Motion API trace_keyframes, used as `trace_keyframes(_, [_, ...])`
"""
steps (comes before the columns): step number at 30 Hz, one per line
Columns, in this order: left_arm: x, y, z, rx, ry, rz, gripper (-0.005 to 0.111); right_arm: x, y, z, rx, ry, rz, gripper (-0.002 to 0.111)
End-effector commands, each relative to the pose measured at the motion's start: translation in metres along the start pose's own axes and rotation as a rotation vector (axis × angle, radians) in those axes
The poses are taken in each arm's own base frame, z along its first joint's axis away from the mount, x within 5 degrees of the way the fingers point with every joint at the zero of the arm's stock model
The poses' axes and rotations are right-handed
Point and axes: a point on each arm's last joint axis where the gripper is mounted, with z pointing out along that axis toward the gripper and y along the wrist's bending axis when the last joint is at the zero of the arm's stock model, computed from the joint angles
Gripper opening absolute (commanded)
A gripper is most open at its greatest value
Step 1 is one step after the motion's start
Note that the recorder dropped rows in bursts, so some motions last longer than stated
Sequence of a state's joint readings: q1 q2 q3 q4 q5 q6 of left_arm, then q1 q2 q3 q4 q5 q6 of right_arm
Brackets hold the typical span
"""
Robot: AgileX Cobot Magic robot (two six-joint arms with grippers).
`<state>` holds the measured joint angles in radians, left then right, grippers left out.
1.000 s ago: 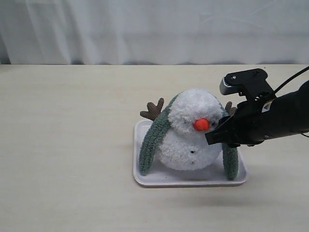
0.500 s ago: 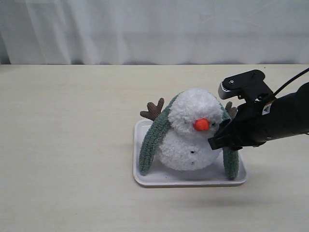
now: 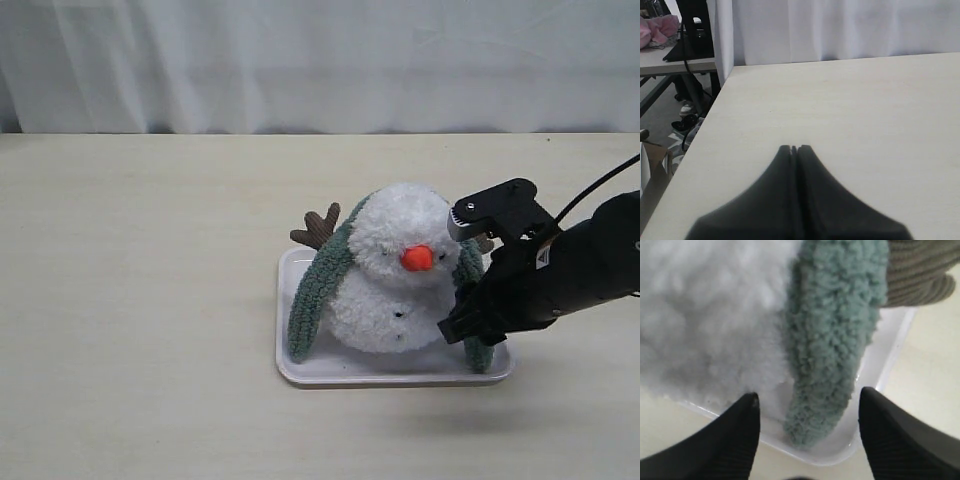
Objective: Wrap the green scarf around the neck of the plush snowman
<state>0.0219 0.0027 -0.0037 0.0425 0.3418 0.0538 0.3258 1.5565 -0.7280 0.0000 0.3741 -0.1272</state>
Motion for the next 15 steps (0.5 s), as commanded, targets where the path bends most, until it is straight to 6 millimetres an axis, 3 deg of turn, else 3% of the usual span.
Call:
trace_keyframes(1, [0.0,0.0,0.0,-0.001,-0.01,-0.003,0.0,0.008,0.0,0.012,0.003,0.033,-0.021,0.052])
trace_keyframes(5, [0.0,0.0,0.0,-0.001,-0.01,-0.003,0.0,0.01,0.0,0.022,0.001,0.036,-0.021,0.046])
trace_keyframes(9, [0.0,0.0,0.0,-0.001,-0.01,-0.003,0.0,0.011,0.0,0.024,-0.001,0.047,-0.019,0.029])
trace_keyframes(12, [0.0,0.0,0.0,-0.001,-0.01,-0.003,0.0,0.013,0.002,0.02,-0.009,0.065,-0.01,0.007])
trace_keyframes(15, [0.0,0.0,0.0,-0.001,-0.01,-0.003,0.0,0.01,0.004,0.006,-0.031,0.035,0.059,0.004])
